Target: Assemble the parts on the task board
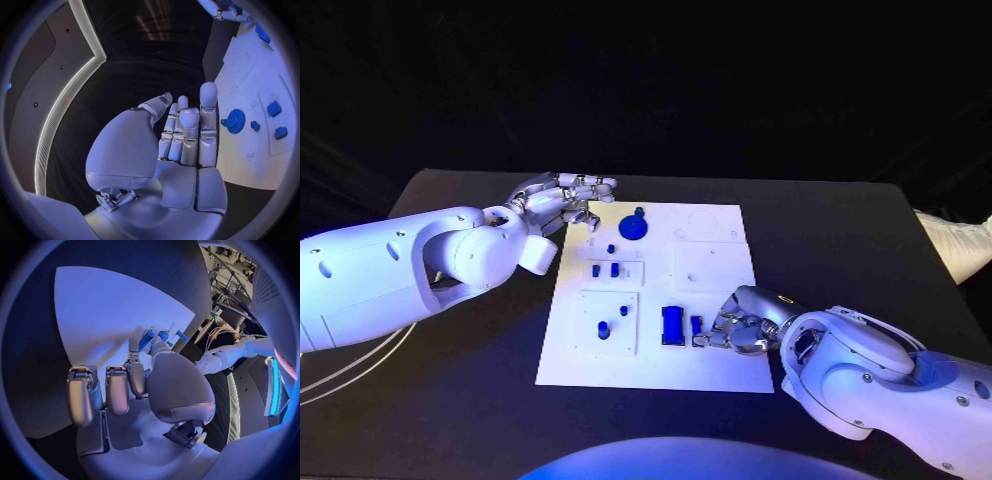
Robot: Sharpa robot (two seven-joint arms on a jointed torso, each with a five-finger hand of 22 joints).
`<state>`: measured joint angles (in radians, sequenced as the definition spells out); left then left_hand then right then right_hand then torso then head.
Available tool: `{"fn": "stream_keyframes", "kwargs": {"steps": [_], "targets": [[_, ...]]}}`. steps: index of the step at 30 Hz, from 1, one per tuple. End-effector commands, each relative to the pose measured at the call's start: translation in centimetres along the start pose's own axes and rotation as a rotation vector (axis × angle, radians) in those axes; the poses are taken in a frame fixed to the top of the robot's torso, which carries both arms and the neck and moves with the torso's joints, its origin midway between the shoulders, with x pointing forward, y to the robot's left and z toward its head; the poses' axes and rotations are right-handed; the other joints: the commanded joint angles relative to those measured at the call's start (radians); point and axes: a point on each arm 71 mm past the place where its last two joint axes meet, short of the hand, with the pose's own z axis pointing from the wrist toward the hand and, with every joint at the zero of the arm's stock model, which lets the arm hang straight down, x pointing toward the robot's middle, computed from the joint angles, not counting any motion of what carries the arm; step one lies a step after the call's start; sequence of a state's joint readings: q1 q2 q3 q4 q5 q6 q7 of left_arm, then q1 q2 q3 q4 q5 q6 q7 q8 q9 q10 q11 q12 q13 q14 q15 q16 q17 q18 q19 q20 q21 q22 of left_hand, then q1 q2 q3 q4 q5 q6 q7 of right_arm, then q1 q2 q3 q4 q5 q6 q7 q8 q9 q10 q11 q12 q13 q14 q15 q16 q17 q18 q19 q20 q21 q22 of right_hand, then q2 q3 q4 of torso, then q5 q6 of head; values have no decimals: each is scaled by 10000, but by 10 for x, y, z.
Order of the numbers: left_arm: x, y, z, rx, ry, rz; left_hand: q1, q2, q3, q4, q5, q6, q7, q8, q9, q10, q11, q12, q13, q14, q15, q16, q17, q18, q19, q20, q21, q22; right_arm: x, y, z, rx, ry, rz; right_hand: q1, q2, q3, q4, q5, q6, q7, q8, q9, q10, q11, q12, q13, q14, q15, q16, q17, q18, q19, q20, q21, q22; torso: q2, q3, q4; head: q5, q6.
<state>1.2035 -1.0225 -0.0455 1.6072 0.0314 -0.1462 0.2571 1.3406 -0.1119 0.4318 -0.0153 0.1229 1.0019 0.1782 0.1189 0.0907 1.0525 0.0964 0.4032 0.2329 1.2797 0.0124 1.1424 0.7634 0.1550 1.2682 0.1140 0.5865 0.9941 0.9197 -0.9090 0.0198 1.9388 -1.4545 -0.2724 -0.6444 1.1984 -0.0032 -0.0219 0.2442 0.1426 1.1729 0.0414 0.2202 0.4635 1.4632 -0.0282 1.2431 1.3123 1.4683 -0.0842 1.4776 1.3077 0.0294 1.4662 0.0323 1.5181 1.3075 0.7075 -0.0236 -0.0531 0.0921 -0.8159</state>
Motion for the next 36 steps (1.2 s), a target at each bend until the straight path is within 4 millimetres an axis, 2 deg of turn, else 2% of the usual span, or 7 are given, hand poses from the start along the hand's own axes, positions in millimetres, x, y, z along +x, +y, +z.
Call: {"fn": "stream_keyframes", "kwargs": {"steps": [1, 10, 16, 25, 27, 32, 36], "targets": [[2, -1, 0, 50, 224, -6, -55, 76, -46, 9, 50, -78, 13, 42, -9, -71, 9, 61, 15, -56, 20, -60, -8, 155, -61, -6, -37, -7, 2, 1, 1, -130, 158, -262, 198, -3, -64, -37, -73, -99, 5, 47, 16, 104, -7, -33, 795, 762, -29, 17, 1302, -134, 607, -30, 43, 2194, -3, -8, 10, -11, 4], [3, 0, 1, 54, 248, -11, -55, 76, -46, 9, 50, -78, 13, 42, -9, -71, 9, 61, 15, -56, 20, -60, -8, 155, -61, -6, -37, -7, 4, -1, 12, 40, 211, -416, 580, 123, -116, -205, -107, -115, -10, 69, 23, 109, -21, -26, 812, 763, -40, 19, 1308, -135, 610, -34, 45, 2199, 8, -4, 29, -6, -12], [3, -1, 1, 57, 228, -6, -55, 76, -46, 9, 50, -78, 13, 42, -9, -71, 9, 61, 15, -56, 20, -60, -8, 155, -61, -6, -37, -7, 5, -2, 14, 42, 133, -400, 704, 162, -133, -263, -157, -125, -11, 73, 24, 105, -23, -39, 809, 762, -43, 15, 1303, -134, 609, -37, 44, 2199, 2, -2, -4, 45, -22], [1, 0, 1, 55, 208, -1, -55, 76, -46, 9, 50, -78, 13, 42, -9, -71, 9, 61, 15, -56, 20, -60, -8, 155, -61, -6, -37, -7, -2, -1, 8, -417, -299, 140, 372, 191, -558, 86, 32, -180, 43, 66, 6, 64, 21, -174, 754, 750, -10, -30, 1244, -118, 564, -17, -9, 2156, -23, -8, -6, 20, 11], [0, 0, 1, 60, 182, 6, -55, 76, -46, 9, 50, -78, 13, 42, -9, -71, 9, 61, 15, -56, 20, -60, -8, 155, -61, -6, -37, -7, -7, -1, 8, -622, -435, 556, 364, 142, -665, 127, 68, -354, 103, -30, -37, -29, 66, -413, 635, 730, 18, -96, 1155, -91, 485, -3, -97, 2080, -33, -14, -6, 4, 38], [-3, 1, 2, 95, 33, 8, -87, 64, -78, 22, 45, -106, 26, 53, -18, -116, 23, 98, 15, -97, 31, -86, -81, 163, -88, 1, -113, -52, -27, -4, 13, -1573, -666, 2365, 752, 166, -849, 54, 168, -1173, 466, -588, -290, -755, 375, -2134, -253, 551, 265, -639, 464, 97, -69, 184, -730, 1539, -79, -22, -35, -42, 175], [-7, 4, 3, 107, -172, 17, -173, 38, -149, 72, 36, -141, 40, 61, -28, -170, 41, 126, 9, -241, 55, -234, -348, 205, -215, 19, -438, -241, -45, -11, 23, -2245, -791, 4299, 1475, 359, -852, -247, 167, -1515, 685, -926, -495, -1919, 561, -5018, -1948, 147, 430, -1928, -985, 457, -1123, 360, -2066, 433, -200, -59, -70, -94, 356]]}}
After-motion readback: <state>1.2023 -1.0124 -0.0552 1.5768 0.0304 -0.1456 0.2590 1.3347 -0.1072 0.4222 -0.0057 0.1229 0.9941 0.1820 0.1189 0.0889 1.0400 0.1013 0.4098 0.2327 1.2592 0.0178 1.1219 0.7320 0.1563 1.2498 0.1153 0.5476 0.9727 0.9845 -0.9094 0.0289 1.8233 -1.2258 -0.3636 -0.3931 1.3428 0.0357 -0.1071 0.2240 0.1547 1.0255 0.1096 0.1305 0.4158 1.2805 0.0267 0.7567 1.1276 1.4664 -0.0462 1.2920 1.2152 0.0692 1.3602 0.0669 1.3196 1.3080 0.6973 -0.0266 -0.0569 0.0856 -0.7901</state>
